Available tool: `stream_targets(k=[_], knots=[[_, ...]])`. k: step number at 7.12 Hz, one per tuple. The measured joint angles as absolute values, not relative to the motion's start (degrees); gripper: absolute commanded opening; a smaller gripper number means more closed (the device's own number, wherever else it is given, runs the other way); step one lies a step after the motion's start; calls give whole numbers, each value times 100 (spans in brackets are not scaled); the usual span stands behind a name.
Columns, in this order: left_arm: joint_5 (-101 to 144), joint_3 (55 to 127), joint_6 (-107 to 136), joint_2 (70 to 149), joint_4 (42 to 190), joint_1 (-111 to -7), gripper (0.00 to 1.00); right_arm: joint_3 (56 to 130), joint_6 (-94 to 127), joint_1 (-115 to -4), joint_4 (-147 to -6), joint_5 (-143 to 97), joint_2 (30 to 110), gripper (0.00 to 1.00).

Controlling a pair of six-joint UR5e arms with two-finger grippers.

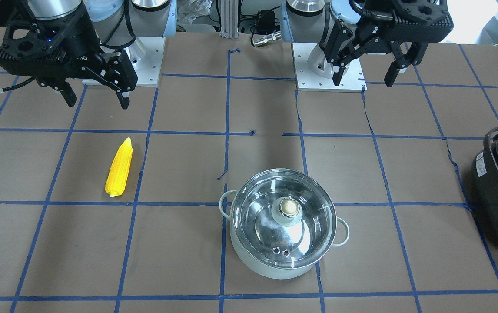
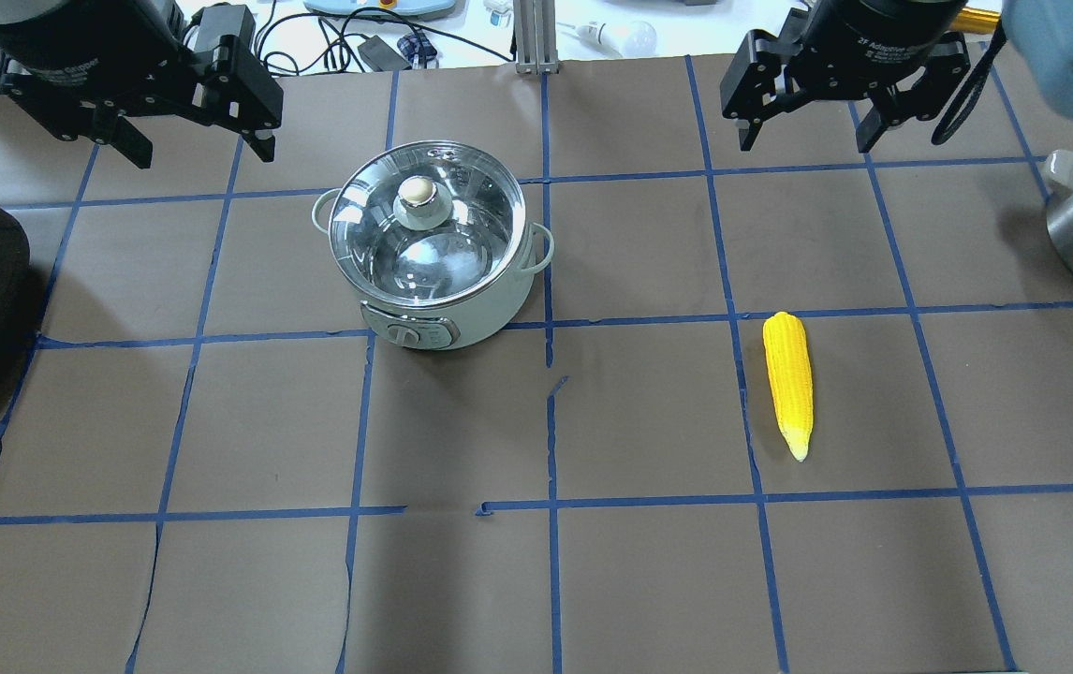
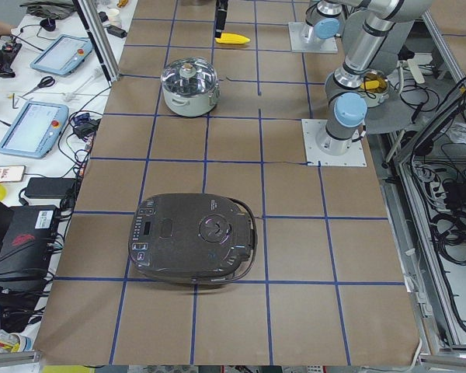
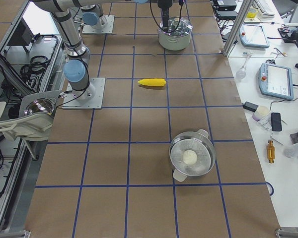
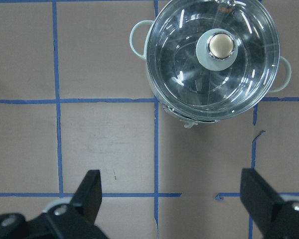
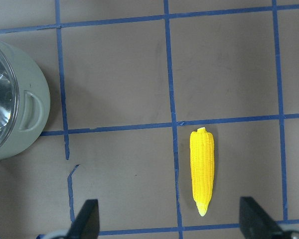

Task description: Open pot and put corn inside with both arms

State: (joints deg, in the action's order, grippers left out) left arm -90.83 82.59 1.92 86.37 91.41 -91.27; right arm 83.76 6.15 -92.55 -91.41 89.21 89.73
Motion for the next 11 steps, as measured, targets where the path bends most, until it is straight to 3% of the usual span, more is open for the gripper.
stream_targets(k=[11], knots=[[-9358, 8257, 261, 8780, 9145, -9128, 100, 8376, 621, -9255, -9123, 8930, 8982, 100]])
